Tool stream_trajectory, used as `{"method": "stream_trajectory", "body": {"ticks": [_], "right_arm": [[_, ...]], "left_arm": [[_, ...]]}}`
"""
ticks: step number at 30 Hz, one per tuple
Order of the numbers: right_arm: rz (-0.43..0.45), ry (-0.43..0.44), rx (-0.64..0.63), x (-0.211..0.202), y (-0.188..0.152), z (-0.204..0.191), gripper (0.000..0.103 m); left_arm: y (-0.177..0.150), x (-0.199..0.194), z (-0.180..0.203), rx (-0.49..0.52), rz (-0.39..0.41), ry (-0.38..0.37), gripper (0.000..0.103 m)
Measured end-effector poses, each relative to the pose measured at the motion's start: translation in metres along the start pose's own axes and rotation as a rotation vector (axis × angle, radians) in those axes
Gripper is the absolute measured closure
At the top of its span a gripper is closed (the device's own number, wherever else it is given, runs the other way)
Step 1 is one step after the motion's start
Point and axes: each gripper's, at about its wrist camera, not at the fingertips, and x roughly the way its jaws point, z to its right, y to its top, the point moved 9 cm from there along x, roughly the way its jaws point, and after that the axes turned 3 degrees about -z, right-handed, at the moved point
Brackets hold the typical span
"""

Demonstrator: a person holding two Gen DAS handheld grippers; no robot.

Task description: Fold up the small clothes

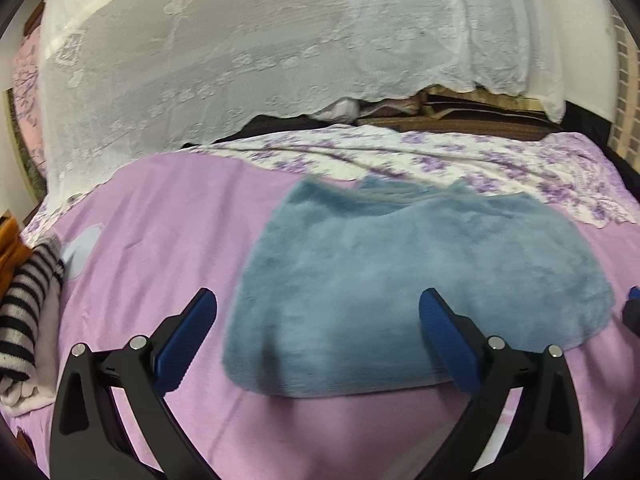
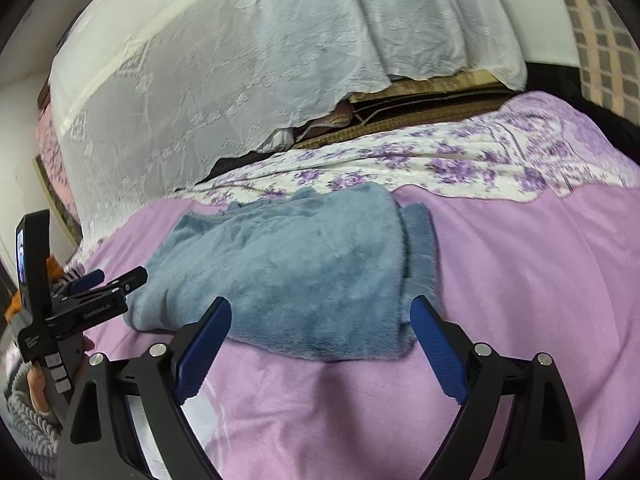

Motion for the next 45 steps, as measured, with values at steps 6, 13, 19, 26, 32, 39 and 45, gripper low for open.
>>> {"method": "stream_trajectory", "body": {"ticks": [6, 13, 19, 26, 32, 39, 45], "right_arm": [[-0.013, 0.020, 0.121, 0.004, 0.001, 0.027, 0.012], [-0.075, 0.061, 0.241, 0.021, -0.005, 0.048, 0.012], [-0.107, 0.067, 0.242, 0.034, -0.011, 0.045, 0.012], [-0.139, 0.094, 0.287, 0.045, -0.011, 0.038, 0.012], [-0.170, 0.090, 0.313, 0.064, -0.012, 0.033, 0.012], [-0.152, 0.080, 0.361, 0.081, 0.001, 0.032, 0.021], [-0.096, 0.130, 0.321, 0.069, 0.014, 0.015, 0.026]], "left_arm": [[0.019, 0.009, 0.044, 0.055, -0.026, -0.023, 0.004], [0.001, 0.057, 0.066, 0.069, -0.144, -0.032, 0.004], [-0.011, 0.067, 0.061, 0.016, -0.173, -0.100, 0.004], [0.007, 0.040, 0.038, -0.041, -0.062, -0.112, 0.005], [-0.005, 0.068, 0.029, -0.128, -0.175, -0.170, 0.005], [-0.013, 0.073, 0.048, 0.007, -0.157, -0.080, 0.004], [-0.014, 0.075, 0.044, -0.016, -0.171, -0.099, 0.004]]}}
